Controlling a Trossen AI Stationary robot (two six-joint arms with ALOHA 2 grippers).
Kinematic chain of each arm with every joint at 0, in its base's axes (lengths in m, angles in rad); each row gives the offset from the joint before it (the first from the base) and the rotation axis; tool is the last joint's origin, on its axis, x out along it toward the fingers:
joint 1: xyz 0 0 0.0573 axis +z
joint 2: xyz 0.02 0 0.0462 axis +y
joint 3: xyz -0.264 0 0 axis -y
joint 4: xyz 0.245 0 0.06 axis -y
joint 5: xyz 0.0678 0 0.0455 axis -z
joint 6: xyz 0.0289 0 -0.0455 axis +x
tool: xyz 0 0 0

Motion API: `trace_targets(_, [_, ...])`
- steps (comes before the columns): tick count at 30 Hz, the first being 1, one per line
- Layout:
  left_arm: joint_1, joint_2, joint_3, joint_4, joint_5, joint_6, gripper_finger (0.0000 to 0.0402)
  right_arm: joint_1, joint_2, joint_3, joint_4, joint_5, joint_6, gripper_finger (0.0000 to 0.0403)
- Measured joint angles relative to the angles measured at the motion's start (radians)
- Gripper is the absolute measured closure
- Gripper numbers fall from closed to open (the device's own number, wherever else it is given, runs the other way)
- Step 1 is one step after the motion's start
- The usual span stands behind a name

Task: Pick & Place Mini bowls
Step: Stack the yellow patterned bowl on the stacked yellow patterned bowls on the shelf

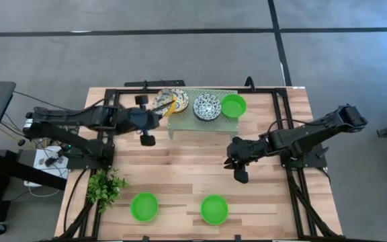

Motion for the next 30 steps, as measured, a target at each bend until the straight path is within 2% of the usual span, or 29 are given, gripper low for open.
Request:
trace_targets(3, [0.071,0.026,0.000,0.049,0.056,0.106,0.0392,0.000,0.005,0.000,-0.002,0.001,-0.034,0.0320])
trace_targets(8, [0.153,0.078,0.000,0.074,0.087,0.359,0.0393,0.000,0.015,0.000,0.000,0.001,-0.050,0.0320])
trace_targets(15, [0.189,0.143,0.000,0.075,0.113,0.619,0.0392,0.006,0.019,0.000,0.003,0.001,-0.052,0.0320])
trace_targets(22, [0.210,0.156,0.000,0.072,0.116,0.723,0.0392,0.006,0.019,0.000,0.004,0.001,-0.052,0.0320])
trace_targets(30, [0.297,0.156,0.000,0.061,0.115,0.733,0.0392,0.006,0.019,0.000,0.010,0.001,-0.052,0.0320])
